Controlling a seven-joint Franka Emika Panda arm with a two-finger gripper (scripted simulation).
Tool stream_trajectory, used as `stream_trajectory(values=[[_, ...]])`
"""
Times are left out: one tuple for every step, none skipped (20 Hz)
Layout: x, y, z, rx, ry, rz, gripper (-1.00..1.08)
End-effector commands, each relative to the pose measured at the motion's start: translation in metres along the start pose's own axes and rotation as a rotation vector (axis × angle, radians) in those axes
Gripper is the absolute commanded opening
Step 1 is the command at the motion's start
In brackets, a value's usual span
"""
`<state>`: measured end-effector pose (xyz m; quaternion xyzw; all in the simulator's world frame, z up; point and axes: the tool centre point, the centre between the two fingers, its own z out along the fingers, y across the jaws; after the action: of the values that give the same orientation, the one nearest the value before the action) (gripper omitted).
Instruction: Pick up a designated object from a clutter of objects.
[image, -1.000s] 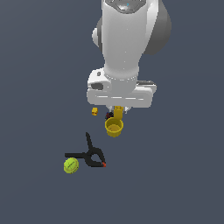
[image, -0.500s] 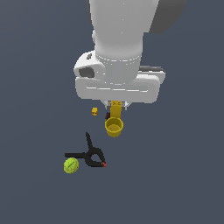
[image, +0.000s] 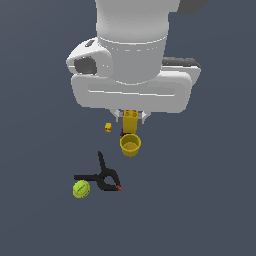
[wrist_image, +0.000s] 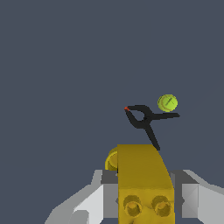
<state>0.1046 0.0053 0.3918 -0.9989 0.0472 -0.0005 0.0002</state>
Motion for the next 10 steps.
stream_trajectory(values=[[0.0043, 0.0006, -0.0068, 0.0, 0.0, 0.0, -1.0], [0.0058, 0.0007, -0.0083, 0.0, -0.001, 0.0, -1.0], [0.0069, 0.0009, -0.01, 0.0, -0.001, 0.0, -1.0], [0.0079, 0.001, -0.0115, 0.0, -0.001, 0.0, -1.0], [0.0088, 0.0011, -0.0127, 0.0, -0.001, 0.0, -1.0], [0.0095, 0.0012, -0.0137, 0.0, -0.001, 0.0, -1.0], [0.0101, 0.0013, -0.0145, 0.0, -0.001, 0.0, -1.0], [0.0106, 0.0013, -0.0151, 0.0, -0.001, 0.0, -1.0], [0.0109, 0.0014, -0.0155, 0.0, -0.001, 0.0, -1.0], [0.0111, 0.0014, -0.0157, 0.0, -0.001, 0.0, -1.0]])
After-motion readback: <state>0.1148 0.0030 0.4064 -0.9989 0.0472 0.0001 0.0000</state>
